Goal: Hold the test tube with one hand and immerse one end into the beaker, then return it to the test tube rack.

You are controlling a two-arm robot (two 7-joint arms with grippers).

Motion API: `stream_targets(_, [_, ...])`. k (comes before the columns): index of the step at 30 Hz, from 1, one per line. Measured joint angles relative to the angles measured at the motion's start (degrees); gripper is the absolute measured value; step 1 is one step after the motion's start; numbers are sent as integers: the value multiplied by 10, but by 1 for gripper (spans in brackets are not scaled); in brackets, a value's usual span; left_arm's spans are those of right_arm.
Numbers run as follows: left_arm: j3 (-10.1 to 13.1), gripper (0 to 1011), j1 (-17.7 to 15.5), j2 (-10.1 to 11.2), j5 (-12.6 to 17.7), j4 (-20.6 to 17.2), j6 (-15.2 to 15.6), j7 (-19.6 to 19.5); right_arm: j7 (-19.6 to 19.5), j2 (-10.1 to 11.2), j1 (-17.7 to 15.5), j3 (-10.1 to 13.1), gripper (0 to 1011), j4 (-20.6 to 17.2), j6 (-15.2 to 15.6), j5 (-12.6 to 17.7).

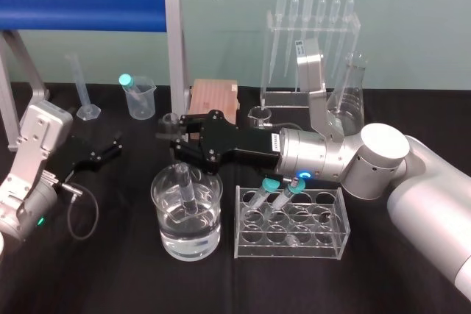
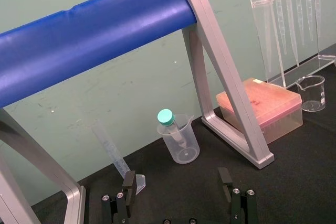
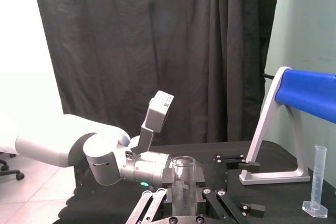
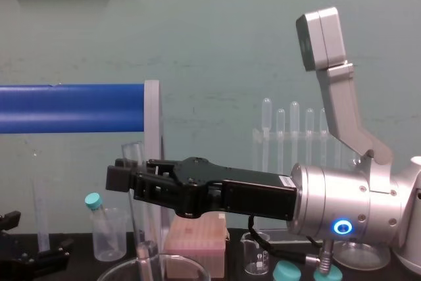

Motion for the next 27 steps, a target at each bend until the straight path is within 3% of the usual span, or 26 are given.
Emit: stream_targets(27, [0,1000,0,0,0,0,0,0,0,0,0,0,225,0,0,0])
